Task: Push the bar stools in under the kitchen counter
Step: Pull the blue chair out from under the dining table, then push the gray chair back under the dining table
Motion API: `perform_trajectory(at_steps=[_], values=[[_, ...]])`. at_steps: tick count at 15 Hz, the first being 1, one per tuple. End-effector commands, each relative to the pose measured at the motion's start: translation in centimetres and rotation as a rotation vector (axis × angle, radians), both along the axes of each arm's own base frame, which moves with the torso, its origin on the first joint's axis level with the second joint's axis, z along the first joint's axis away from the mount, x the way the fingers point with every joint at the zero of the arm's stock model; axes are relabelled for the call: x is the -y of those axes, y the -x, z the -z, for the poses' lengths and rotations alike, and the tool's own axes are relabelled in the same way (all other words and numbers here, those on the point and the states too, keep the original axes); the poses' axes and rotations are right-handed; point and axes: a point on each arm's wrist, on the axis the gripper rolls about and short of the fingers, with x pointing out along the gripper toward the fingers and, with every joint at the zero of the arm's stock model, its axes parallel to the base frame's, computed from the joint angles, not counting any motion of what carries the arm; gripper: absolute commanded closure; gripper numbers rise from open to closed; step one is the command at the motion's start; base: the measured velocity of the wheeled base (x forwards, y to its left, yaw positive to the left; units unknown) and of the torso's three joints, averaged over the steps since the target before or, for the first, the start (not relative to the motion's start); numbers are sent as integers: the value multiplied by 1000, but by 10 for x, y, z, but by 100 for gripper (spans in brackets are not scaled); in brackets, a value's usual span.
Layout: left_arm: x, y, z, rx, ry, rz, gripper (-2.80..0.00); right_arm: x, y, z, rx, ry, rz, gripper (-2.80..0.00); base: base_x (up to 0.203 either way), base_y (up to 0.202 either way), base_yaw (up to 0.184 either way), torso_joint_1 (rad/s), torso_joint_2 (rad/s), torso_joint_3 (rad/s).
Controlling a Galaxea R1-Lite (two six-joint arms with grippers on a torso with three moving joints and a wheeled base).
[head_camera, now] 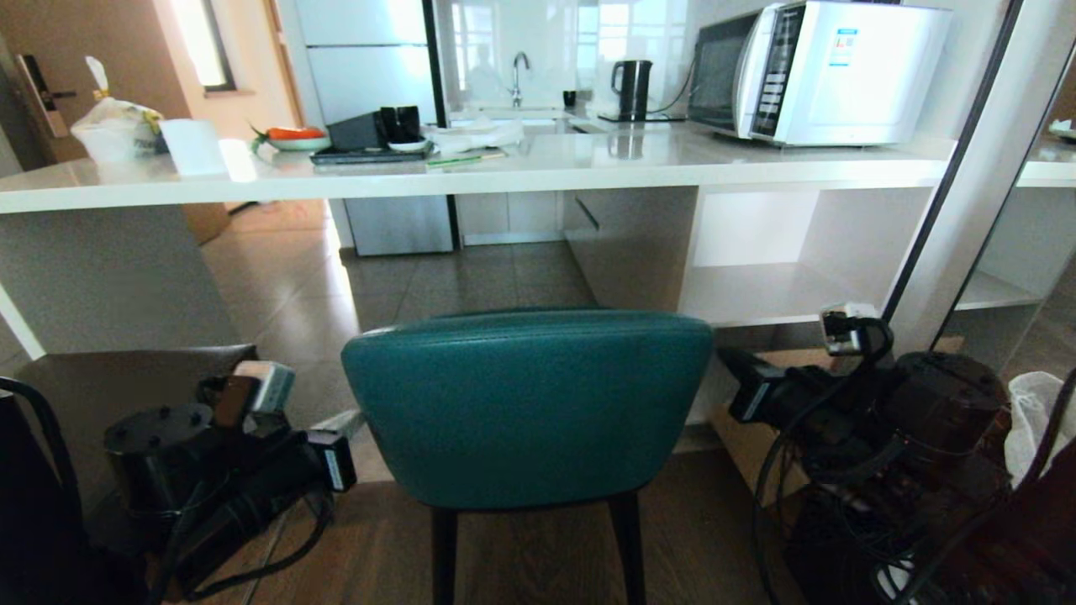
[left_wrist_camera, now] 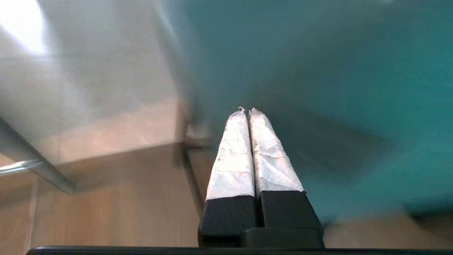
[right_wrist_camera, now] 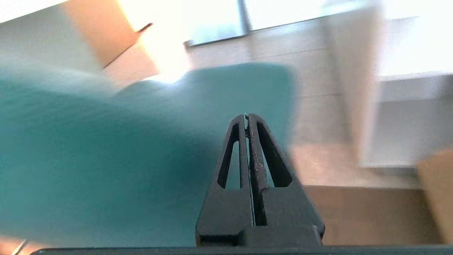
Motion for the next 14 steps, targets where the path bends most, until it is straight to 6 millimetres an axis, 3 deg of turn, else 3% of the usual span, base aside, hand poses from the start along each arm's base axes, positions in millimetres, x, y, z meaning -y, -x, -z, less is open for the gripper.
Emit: perform_trajectory(at_steps=[1,6,8,14], values=[[-24,2,-8,35,8,-105,0,20,-4,-1,0,-4,68,0,0,0,0,0,0,0],[-42,20,-45,194,29,-158,0,28,9,-8,13,-6,82,0,0,0,0,0,0,0],[-44,35,-65,287,37,-137,0,31,21,-21,56,-7,84,0,0,0,0,0,0,0],[-47,121,-138,580,39,-16,0,57,103,-83,284,47,112,0,0,0,0,0,0,0]])
